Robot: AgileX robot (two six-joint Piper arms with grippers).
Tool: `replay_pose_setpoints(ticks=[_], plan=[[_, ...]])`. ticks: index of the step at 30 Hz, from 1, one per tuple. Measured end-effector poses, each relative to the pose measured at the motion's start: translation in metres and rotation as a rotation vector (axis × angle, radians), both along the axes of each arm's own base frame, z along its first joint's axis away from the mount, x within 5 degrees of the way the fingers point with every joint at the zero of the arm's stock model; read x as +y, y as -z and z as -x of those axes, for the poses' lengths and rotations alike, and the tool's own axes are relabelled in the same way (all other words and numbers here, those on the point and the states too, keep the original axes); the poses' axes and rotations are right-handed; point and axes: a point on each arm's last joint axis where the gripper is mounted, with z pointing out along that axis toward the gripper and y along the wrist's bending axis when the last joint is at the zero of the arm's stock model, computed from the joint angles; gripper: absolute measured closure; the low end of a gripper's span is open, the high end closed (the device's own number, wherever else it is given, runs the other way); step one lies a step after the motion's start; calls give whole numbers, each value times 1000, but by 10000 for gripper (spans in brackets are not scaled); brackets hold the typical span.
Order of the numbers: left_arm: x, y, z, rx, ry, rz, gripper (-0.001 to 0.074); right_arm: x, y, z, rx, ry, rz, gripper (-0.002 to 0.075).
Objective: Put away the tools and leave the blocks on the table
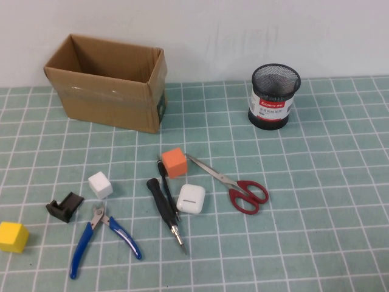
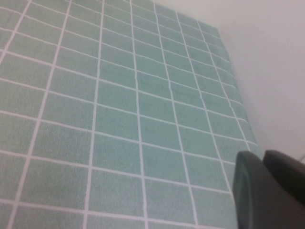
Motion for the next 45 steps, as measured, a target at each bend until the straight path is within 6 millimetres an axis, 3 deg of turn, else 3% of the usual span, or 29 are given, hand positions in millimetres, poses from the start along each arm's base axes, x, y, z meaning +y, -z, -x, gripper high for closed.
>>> replay_pose_setpoints(ticks=[7, 11, 15, 21, 25, 33, 41, 45], plan=[[-16, -77, 5, 240, 210, -136, 735, 0, 0, 0, 0, 0, 0, 734], [-20, -106, -19, 558, 325, -265, 735, 0, 0, 0, 0, 0, 0, 734], [-23, -117, -55, 744, 426, -344, 735, 0, 0, 0, 0, 0, 0, 734], [-27, -101, -113, 911, 501, -380, 735, 0, 0, 0, 0, 0, 0, 734], [-37, -83, -137, 986, 556, -409, 735, 0, 0, 0, 0, 0, 0, 734], [-74, -53, -161, 1110, 644, -582, 735, 0, 0, 0, 0, 0, 0, 734], [-78, -34, -176, 1183, 647, -662, 727, 0, 0, 0, 0, 0, 0, 734], [-79, -26, -180, 1183, 698, -712, 633, 0, 0, 0, 0, 0, 0, 734]])
